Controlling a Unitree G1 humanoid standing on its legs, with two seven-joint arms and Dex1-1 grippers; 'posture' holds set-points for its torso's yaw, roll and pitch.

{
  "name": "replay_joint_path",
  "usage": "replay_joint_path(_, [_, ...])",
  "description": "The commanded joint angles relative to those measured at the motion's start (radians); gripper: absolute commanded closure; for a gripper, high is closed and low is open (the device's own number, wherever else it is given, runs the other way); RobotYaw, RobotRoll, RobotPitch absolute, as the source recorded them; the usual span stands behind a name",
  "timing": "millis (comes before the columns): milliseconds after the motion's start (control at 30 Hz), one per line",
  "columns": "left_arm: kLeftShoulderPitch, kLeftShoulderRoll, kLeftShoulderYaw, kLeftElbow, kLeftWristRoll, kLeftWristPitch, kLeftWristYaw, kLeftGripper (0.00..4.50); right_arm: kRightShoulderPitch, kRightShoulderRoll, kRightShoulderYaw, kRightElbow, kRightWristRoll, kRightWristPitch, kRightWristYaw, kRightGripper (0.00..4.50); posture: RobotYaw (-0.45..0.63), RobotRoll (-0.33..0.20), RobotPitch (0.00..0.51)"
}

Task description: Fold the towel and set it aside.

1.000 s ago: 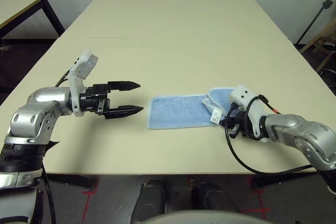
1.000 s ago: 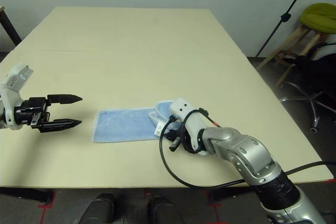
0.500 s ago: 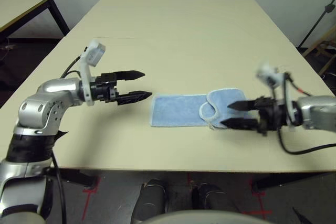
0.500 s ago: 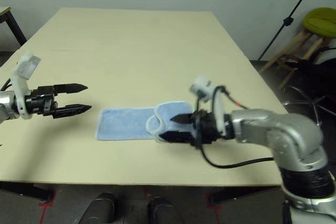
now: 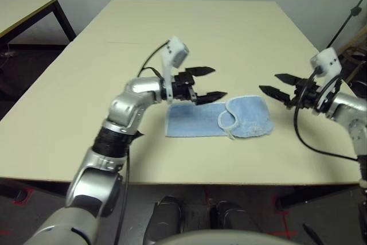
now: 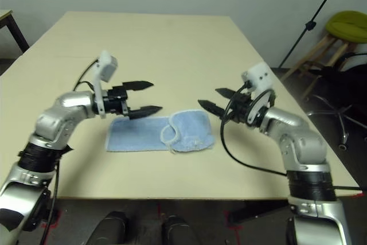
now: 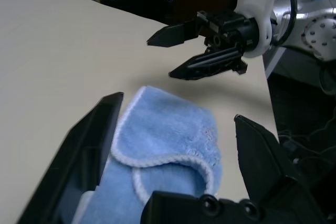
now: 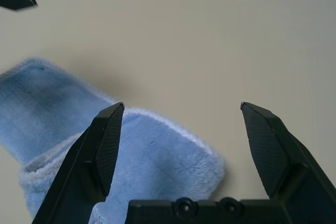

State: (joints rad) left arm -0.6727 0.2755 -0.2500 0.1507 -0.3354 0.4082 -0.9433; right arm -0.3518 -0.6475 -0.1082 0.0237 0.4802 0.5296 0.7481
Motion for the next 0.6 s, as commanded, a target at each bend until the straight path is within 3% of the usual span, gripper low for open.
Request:
replay_joint_path(33, [-0.045, -0.041, -0.046, 0.092, 0.045, -0.052, -0.035, 1.29, -0.006, 0.02, 0.022, 0.05, -0.049, -0.038, -0.003, 1.04, 0.1, 0.0, 0.067])
replay_joint_path(333, [-0.07, -0.107, -0.169, 0.258, 0.178, -0.186, -0.115, 4.49, -0.043, 0.082, 0.054, 0.154, -0.122, -0.097, -0.004, 4.47, 0.09, 0.0, 0.07])
replay_joint_path(600, [-0.071, -0.145, -0.215, 0.363, 0.275, -0.259, -0.111, 4.49, -0.044, 0.162, 0.096, 0.202, -0.171, -0.092, -0.043, 4.47, 0.08, 0.0, 0.065])
